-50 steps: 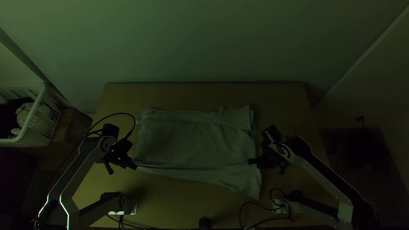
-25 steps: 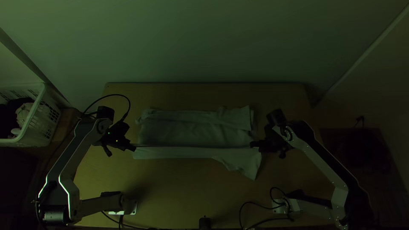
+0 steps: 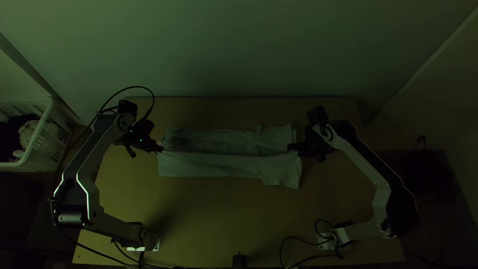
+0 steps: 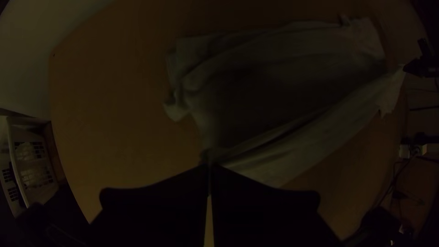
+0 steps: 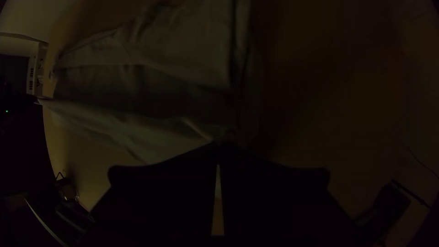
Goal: Fold the t-shirt
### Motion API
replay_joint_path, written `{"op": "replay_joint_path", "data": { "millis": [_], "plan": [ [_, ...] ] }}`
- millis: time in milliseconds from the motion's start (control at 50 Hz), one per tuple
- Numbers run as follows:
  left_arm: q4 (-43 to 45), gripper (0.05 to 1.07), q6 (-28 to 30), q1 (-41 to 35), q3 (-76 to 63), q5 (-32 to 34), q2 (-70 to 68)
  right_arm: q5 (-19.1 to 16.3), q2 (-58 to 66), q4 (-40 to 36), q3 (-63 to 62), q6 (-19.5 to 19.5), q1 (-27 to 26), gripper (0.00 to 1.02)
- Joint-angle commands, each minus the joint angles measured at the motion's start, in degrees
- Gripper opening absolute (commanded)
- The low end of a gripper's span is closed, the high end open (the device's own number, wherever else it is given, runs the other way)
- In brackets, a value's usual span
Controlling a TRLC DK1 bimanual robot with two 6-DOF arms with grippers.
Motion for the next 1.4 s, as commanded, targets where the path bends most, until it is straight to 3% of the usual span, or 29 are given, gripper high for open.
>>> {"op": "replay_joint_path", "data": {
  "millis": [0,680,980,1060,1100,1160,1200,1240,1380],
  "plan": [
    [0.0,0.08,-0.8,-0.3,4.2,0.1,3.2,1.1,3.7,0.5,4.4,-1.0,-1.1,0.03],
    [-0.5,0.08,-2.6,1.1,25.0,0.1,23.3,1.3,26.2,1.9,26.4,-1.6,-4.7,0.03],
    [0.1,0.09,-5.6,1.1,26.5,2.0,27.3,2.9,32.7,6.2,27.3,-1.8,-5.7,0.03],
    [0.2,0.23,-6.3,1.1,26.1,2.6,27.5,3.1,33.2,6.9,26.9,-1.5,-5.8,0.03],
    [0.2,0.37,-6.5,1.1,25.9,2.7,27.5,3.4,33.4,6.9,27.2,-1.7,-5.9,0.04],
    [0.2,0.78,-6.8,1.1,25.7,2.9,27.5,4.4,33.1,7.8,27.5,-1.8,-5.9,0.06],
    [0.2,1.05,-7.4,1.2,25.7,3.0,27.4,4.4,32.6,8.3,27.5,-2.1,-5.9,0.19],
    [0.2,1.03,-7.6,1.5,25.7,4.0,27.3,4.3,31.8,8.5,27.5,-2.5,-5.9,0.36],
    [0.1,1.03,-9.9,3.0,25.8,7.9,25.2,4.4,27.6,9.1,27.2,-2.3,-6.0,0.51]
  ]
}}
